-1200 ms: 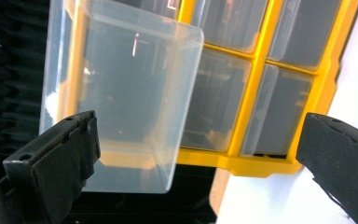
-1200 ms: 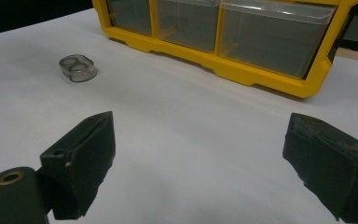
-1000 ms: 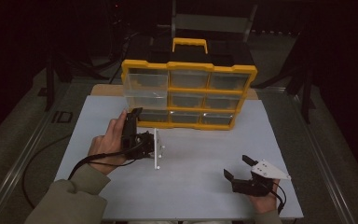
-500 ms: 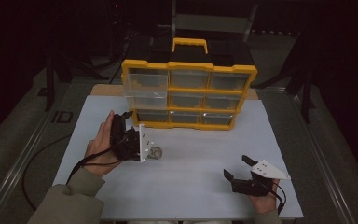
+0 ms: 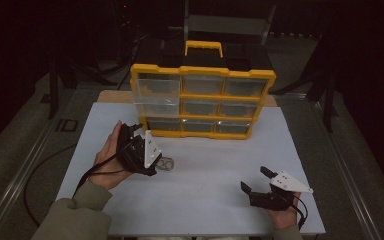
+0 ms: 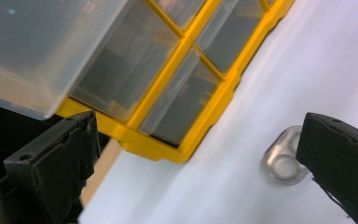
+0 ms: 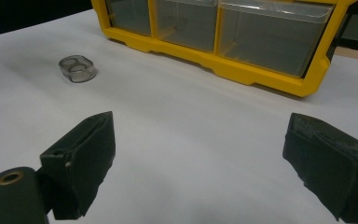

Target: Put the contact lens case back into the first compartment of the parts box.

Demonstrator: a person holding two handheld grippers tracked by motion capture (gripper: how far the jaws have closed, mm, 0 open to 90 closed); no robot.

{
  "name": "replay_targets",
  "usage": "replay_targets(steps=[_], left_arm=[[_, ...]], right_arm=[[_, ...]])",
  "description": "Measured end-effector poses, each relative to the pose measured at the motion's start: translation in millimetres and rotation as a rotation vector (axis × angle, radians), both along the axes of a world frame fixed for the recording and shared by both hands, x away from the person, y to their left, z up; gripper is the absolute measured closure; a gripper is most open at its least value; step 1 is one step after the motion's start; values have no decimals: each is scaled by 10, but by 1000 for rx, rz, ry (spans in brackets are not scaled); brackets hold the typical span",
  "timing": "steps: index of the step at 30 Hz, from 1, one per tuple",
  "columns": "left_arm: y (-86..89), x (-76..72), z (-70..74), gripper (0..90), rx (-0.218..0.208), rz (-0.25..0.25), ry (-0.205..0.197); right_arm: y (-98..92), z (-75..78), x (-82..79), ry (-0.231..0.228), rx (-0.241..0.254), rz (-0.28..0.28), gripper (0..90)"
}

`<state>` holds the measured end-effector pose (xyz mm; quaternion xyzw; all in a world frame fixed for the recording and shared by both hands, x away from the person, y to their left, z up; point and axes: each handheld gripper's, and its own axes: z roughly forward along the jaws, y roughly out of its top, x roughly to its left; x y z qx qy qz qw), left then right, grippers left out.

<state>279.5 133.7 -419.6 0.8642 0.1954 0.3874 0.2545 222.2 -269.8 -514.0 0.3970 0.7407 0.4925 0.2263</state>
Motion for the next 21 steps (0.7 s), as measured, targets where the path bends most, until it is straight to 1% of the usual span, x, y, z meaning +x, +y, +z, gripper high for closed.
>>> replay_targets(steps=[4, 7, 9, 16, 21], left_arm=[[14, 23, -36, 5, -14, -11, 50], [14, 43, -67, 5, -8, -21, 88], [12, 59, -87, 4, -11, -29, 111], [15, 130, -129, 4, -44, -65, 205], [25, 202, -168, 5, -70, -103, 290]], right_arm=[[1, -2, 1, 0, -1, 3, 96], [0, 0, 0, 0, -1, 2, 96], [-1, -1, 0, 0, -1, 2, 97], [0, -2, 1, 0, 0, 3, 96], [2, -2, 1, 1, -3, 3, 97]])
